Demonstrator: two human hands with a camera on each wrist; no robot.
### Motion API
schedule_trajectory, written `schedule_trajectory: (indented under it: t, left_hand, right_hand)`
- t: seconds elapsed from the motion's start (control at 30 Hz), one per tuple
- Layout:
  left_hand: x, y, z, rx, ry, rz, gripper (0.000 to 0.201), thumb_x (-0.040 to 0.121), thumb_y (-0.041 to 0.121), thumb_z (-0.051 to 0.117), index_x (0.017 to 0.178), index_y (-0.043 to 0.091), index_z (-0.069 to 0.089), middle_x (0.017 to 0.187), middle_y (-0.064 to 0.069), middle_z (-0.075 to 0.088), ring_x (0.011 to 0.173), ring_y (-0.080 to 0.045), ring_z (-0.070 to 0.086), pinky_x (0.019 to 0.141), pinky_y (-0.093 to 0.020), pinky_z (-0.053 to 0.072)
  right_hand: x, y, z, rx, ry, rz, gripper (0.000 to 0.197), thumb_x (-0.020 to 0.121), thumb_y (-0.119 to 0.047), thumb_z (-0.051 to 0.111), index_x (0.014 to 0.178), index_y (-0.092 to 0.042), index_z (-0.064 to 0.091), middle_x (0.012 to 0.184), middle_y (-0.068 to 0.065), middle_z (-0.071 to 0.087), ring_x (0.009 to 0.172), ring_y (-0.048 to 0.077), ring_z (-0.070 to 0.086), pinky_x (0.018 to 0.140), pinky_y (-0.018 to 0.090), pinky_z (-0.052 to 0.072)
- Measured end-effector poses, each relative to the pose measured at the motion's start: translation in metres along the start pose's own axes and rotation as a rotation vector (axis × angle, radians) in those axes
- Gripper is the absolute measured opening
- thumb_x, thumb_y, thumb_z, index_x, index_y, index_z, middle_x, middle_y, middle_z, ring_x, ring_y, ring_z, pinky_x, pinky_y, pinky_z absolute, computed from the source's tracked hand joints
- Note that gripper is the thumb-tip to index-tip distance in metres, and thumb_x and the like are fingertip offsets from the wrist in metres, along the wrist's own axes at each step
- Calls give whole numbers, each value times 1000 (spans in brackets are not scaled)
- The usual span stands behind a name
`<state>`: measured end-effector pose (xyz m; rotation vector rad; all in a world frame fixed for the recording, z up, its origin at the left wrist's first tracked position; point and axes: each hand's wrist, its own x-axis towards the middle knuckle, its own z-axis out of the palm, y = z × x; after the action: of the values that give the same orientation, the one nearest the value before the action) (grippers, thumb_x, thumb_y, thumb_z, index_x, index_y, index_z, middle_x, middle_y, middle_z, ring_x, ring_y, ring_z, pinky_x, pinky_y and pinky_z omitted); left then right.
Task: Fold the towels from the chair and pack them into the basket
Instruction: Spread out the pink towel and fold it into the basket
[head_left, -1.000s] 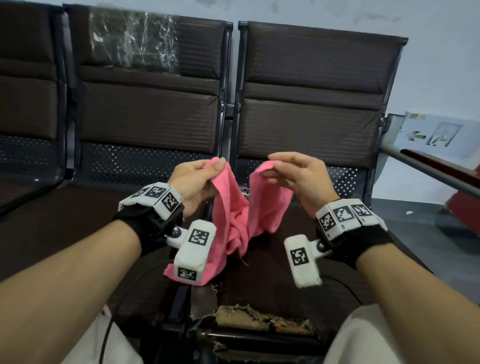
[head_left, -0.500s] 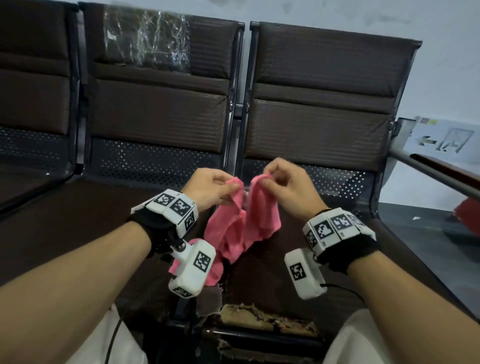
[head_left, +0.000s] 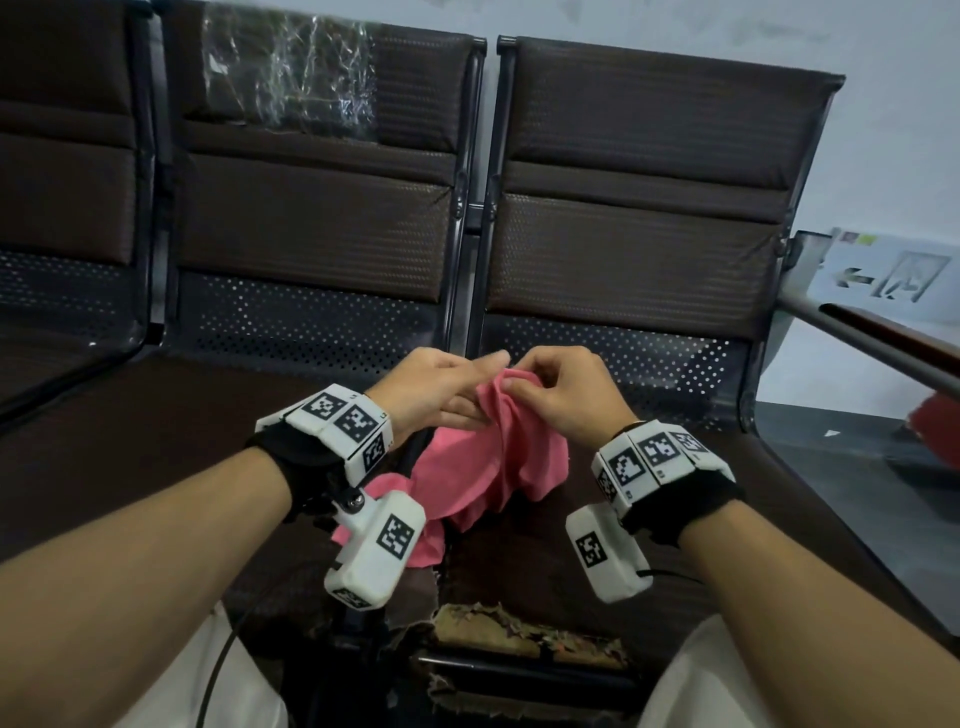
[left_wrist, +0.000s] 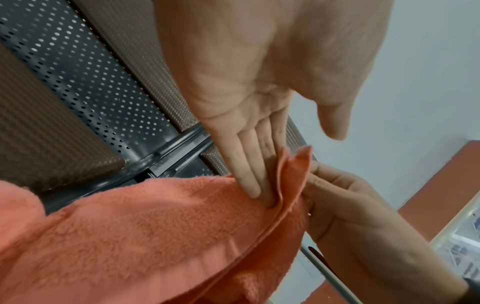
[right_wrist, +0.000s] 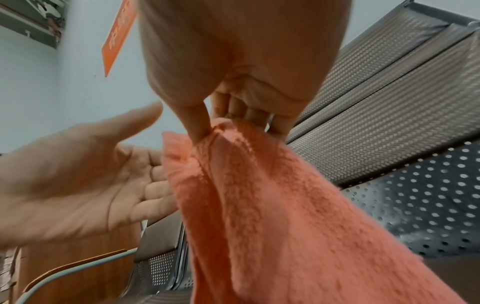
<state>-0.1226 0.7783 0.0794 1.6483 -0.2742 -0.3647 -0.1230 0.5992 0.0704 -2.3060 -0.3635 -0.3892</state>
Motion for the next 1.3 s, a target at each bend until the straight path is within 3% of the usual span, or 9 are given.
schedule_trajectory:
  t: [0.2,0.37,0.5,0.63,0.87,1.07,1.13,1.23,1.3]
  left_hand:
    - [0,-5,-3,174,59,118,18,88,7,62,103,-2,67,94,-21,70,84,-24,67,79,-32,57]
    - [2,-3,-12,209,115,172,11,91,5,56,94,7,67,82,-7,66,76,-15,61,71,-25,53]
    - [2,-2,-22,194,198,174,20,93,6,49,79,14,60,80,-6,58,75,-17,56,76,-33,51]
    - [0,-1,-30,62,304,166,25,93,3,41,76,13,56,77,-5,53,74,-17,51,73,-34,48]
    - [-8,6,-47,-44,527,74,22,81,10,39,67,12,56,76,-9,51,76,-20,44,69,-35,34]
    - [-16,3,-53,168,508,-75,26,78,24,41,76,7,61,93,-19,57,90,-30,53,91,-45,43]
    - [-17,2,-55,184,492,-86,22,75,32,45,72,13,56,92,-15,55,89,-26,52,91,-44,42]
    - [-13,-6,-58,281,438,-25,25,94,19,44,70,15,51,89,-13,52,89,-22,47,84,-36,40]
    - [-11,-15,-62,360,436,32,29,96,14,43,68,13,50,81,-8,52,85,-19,47,79,-30,35]
  right_hand:
    - [-1,-1,-5,-19,-41,-17,13,78,-34,75,73,-24,70,69,-9,68,65,-1,60,59,9,42]
    - [-2,9,-18,-205,-241,-4,33,72,-47,77,61,-21,58,57,-10,56,53,1,48,50,13,36]
    - [-3,20,-25,-326,-275,-2,46,67,-52,78,56,-17,51,54,-6,51,51,5,44,49,20,33]
    - [-12,28,-25,-462,-480,57,32,66,-53,78,71,-25,63,64,-10,63,61,1,58,53,14,39]
    - [-30,47,-25,-821,-763,262,54,76,-58,68,110,-16,63,93,-3,62,87,17,58,77,26,44]
    - [-33,49,-38,-630,-577,330,16,85,-34,67,81,-18,66,75,-3,63,68,13,57,64,22,44]
    - [-35,48,-38,-621,-523,368,12,81,-28,73,85,-18,67,80,-3,67,62,10,60,60,23,50]
    - [-40,49,-40,-500,-438,458,37,75,-18,80,107,-21,61,102,-1,63,63,13,67,49,24,54]
    - [-41,49,-41,-516,-435,450,43,75,-20,80,115,-22,64,99,-3,63,61,7,62,45,20,49]
